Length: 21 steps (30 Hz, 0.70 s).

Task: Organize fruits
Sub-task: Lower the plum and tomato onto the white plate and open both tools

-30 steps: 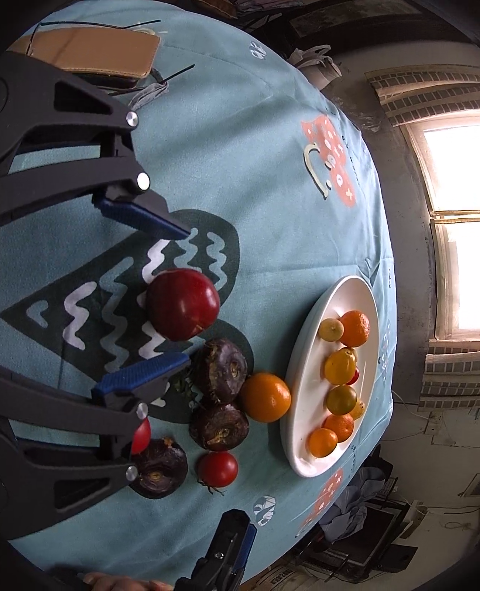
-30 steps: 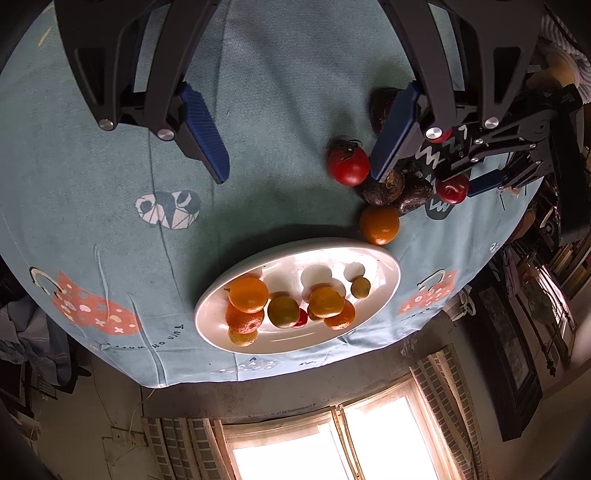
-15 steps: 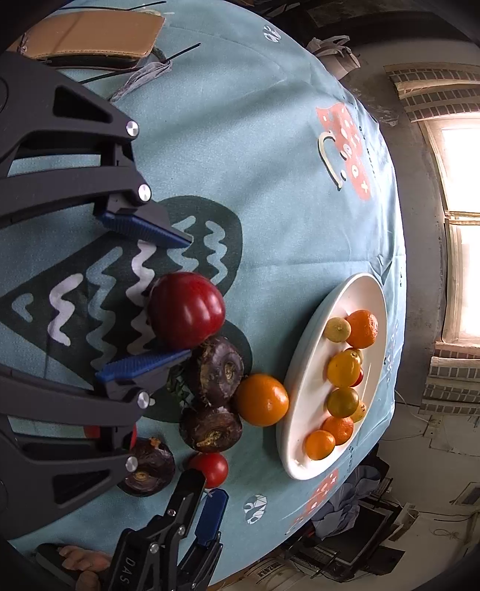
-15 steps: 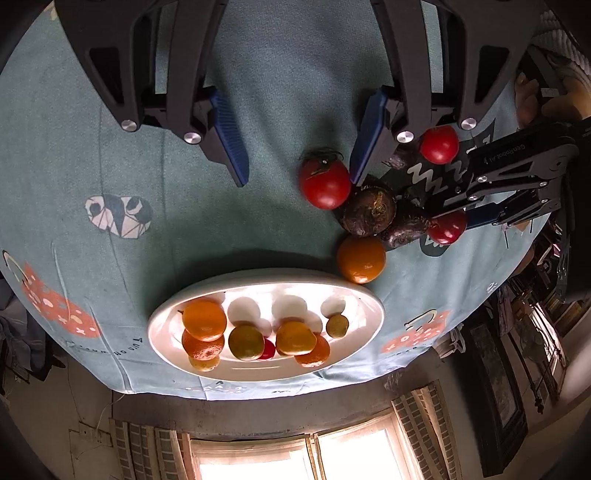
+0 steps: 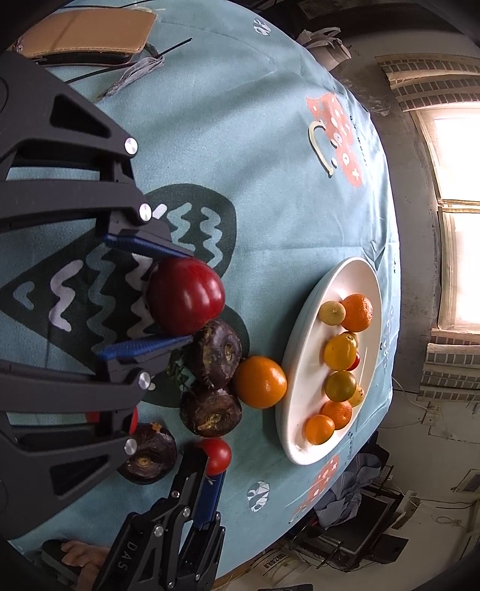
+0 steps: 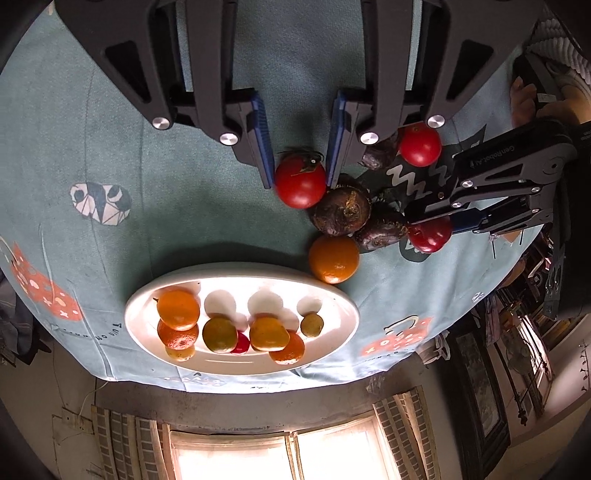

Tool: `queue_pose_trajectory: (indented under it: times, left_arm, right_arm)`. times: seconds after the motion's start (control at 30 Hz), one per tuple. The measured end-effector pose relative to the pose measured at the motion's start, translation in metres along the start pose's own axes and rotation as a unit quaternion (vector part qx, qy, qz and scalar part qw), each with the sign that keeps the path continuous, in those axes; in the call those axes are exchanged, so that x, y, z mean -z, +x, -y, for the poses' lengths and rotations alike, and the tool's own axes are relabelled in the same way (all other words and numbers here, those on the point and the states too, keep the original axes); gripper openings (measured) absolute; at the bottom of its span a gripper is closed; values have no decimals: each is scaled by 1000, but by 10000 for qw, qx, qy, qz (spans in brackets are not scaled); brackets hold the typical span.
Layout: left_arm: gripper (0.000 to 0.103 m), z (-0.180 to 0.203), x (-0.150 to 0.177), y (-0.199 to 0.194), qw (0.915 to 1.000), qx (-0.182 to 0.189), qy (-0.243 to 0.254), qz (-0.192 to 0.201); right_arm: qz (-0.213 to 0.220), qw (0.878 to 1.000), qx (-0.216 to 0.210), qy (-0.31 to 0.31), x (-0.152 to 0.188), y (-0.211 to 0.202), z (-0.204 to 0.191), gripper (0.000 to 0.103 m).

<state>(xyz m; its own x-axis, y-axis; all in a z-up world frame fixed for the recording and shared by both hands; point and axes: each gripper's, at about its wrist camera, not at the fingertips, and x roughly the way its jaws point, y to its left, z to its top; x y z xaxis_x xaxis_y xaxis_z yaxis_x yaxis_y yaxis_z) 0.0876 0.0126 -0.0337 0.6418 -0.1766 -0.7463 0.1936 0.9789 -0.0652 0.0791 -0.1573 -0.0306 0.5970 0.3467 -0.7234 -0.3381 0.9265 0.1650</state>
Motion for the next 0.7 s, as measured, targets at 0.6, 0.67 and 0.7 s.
queue_pose_trajectory:
  times: [0.6,0.67,0.7]
  left_arm:
    - [76,47,-93,25,9977,-53,122,670]
    - [77,46,-91,25,9973,-69,266,674]
    - [77,43,-89,21,9971,-66,244,715]
  right_arm:
    - [1037,9886,37,1091,-75,-4,55,66]
    - [1092,9890,23,996,-75,-8,58,66]
    - [1169,9882,93,986,-74,-14,58,66]
